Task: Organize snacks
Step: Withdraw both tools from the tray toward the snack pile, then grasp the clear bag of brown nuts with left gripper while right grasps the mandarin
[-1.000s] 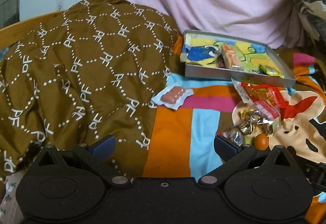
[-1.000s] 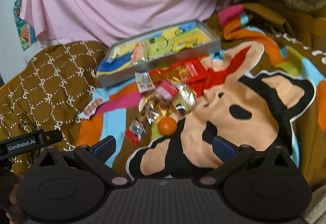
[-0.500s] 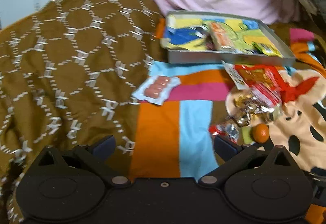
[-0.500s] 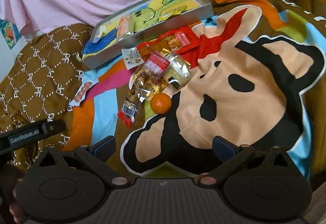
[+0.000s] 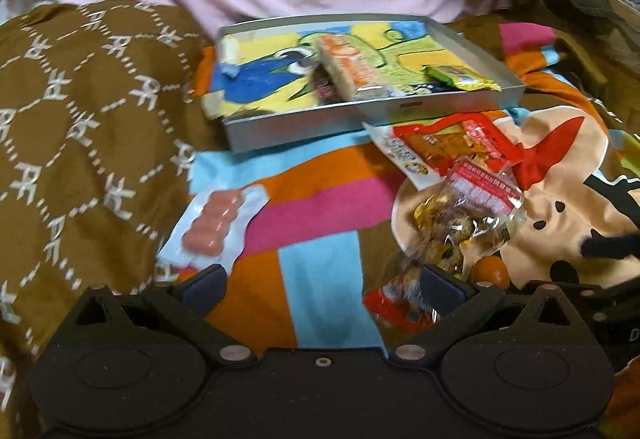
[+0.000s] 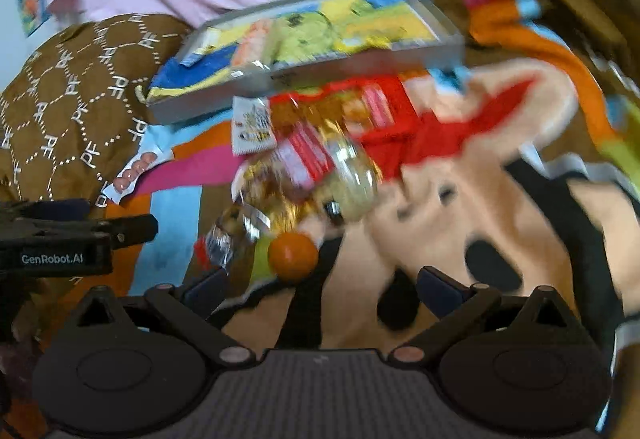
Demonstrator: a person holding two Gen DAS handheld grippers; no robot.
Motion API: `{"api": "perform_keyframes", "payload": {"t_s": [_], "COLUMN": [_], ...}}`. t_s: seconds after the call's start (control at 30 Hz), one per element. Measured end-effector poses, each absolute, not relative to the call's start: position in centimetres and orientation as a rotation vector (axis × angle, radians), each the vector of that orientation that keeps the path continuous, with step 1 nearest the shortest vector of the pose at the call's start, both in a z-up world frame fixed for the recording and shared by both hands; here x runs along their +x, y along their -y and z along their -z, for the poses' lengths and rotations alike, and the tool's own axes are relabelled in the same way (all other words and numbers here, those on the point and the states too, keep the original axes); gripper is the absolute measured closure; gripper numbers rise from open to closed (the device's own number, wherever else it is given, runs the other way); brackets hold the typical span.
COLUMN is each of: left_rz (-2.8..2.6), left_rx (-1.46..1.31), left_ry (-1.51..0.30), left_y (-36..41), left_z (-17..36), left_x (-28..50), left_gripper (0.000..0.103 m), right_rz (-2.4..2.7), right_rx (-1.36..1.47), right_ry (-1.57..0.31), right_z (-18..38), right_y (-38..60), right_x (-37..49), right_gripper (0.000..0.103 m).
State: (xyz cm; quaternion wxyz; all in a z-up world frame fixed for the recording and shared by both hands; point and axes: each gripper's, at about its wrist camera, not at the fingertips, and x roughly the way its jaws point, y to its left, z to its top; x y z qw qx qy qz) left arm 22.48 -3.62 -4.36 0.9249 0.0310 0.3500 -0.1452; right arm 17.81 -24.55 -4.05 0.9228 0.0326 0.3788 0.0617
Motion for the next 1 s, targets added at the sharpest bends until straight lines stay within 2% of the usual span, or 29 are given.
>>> {"api": "perform_keyframes", "payload": {"t_s": [0.1, 0.3, 0.57, 0.67, 0.9, 1.0], "left_rz": [0.337, 0.444, 0.602, 0.640, 0.724, 0.756], "left_rx": [0.073, 0.096, 0.173, 0.194, 0.195, 0.185], "left_ry": [-0.712, -0.745, -0.780, -0.785, -0.822, -0.839], "left_y": [4.0, 5.1, 7.7, 8.4, 9.5, 9.9], "left_z": [4.6, 5.2, 6.1, 6.3, 6.5, 6.4], "left_x": [23.6, 25.4, 26.4, 26.8, 27.6, 28.0], "left_gripper": [0.001, 0.001, 0.001, 0.003, 0.021, 0.025], "right_rz": [-0.243, -0.368, -0.364, -0.357, -0.344, -0.348], "right_rx": [0.008, 0.073, -0.117, -0.136, -0.146, -0.155], "right_ry": [-0.773, -0.864, -0.822, -0.805, -0.790, -0.792], "right_z": [4.8, 6.6, 7.4, 7.5, 7.5, 7.6], "right_y": [24.9, 25.9, 23.2, 22.9, 23.0, 22.7], "right_x": [19.4, 21.2, 20.1, 20.0, 20.0, 20.2], "right_gripper": [0.000, 0.000, 0.003, 0.008, 0.026, 0.031]}}
